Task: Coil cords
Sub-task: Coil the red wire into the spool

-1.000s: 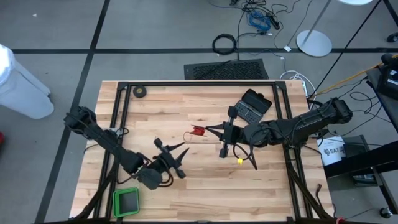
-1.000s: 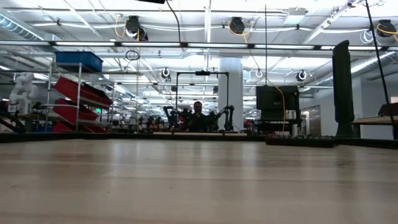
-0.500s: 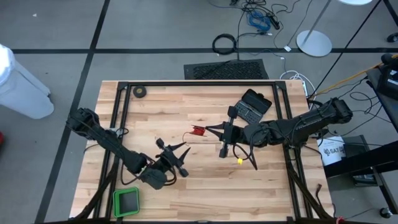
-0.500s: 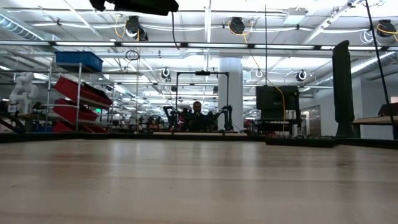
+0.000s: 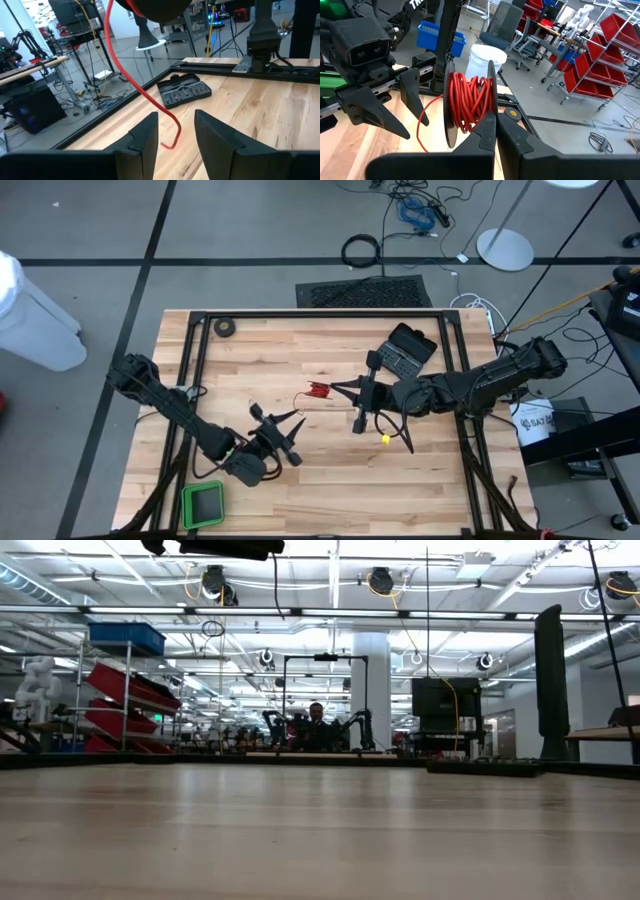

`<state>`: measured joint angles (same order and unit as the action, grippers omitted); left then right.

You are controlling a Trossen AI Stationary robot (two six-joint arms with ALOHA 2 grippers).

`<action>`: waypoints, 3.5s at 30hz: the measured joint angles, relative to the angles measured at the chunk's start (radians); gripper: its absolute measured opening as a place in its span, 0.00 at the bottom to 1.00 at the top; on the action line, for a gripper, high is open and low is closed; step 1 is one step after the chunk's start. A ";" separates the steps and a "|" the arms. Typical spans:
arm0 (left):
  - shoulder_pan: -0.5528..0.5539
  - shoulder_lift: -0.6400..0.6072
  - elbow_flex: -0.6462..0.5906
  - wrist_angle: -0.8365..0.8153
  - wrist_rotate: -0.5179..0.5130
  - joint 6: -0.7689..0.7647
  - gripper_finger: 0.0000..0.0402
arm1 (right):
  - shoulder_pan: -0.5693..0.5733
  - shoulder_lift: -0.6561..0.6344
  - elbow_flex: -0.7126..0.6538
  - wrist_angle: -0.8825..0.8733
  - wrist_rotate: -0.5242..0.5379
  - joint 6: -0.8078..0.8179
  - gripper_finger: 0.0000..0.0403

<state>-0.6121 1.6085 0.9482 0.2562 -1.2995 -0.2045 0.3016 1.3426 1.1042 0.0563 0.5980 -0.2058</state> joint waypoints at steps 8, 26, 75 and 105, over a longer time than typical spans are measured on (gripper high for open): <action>-0.001 0.000 0.000 -0.001 -0.025 0.000 0.33 | 0.000 0.000 0.000 0.000 0.000 0.000 0.00; 0.062 0.000 0.000 -0.013 -0.042 0.001 0.01 | 0.000 0.000 0.000 0.041 0.000 0.066 0.00; 0.312 -0.001 0.002 0.389 0.491 0.069 0.00 | -0.058 0.133 -0.001 0.133 0.267 0.201 0.00; 0.109 -0.262 0.003 0.074 0.321 0.265 0.00 | -0.057 0.153 0.000 0.072 0.085 0.035 0.00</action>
<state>-0.5031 1.3461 0.9508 0.3297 -0.9787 0.0609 0.2447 1.4960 1.1042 0.1280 0.6830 -0.1707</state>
